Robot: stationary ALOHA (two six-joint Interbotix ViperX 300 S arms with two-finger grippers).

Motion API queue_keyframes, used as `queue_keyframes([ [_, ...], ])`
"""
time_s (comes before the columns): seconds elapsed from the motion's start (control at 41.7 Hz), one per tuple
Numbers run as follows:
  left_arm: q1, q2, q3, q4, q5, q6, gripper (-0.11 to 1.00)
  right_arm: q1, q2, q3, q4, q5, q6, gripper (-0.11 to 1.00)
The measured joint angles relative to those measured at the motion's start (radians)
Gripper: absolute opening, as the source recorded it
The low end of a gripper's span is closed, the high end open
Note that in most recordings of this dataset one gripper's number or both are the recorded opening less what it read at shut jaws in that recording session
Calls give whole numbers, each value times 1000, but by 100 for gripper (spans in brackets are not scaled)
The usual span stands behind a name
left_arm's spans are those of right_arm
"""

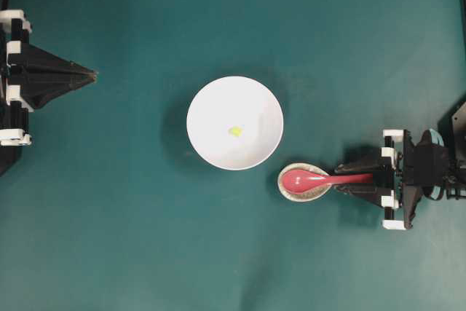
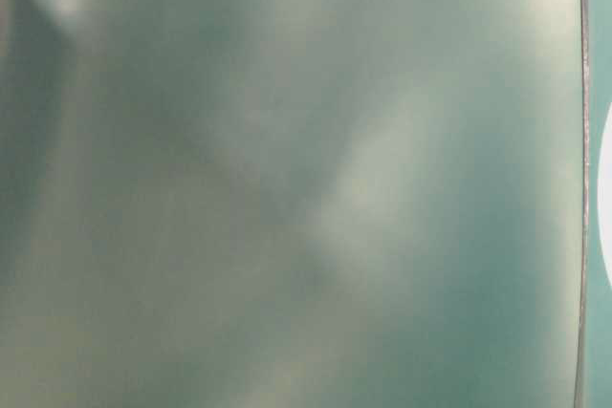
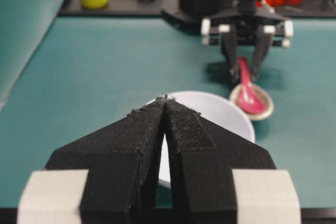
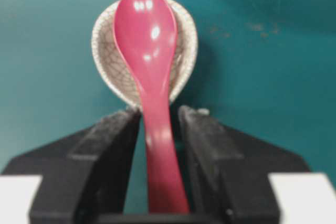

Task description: Scoop the yellow hexagonal prism block from the bowl with a spoon using the right arm.

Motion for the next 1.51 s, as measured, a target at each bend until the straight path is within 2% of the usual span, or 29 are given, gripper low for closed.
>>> queue_keyframes([
  [0.312, 0, 0, 0, 0, 0, 0, 0, -2, 2, 0, 0, 5, 12, 43],
  [0.72, 0, 0, 0, 0, 0, 0, 0, -2, 0, -5, 0, 6, 12, 30],
  [1.128, 0, 0, -2, 0, 0, 0, 0, -3, 2, -9, 0, 21, 21, 30],
  [1.512, 0, 0, 0, 0, 0, 0, 0, -3, -21, 18, -9, 61, 60, 40],
])
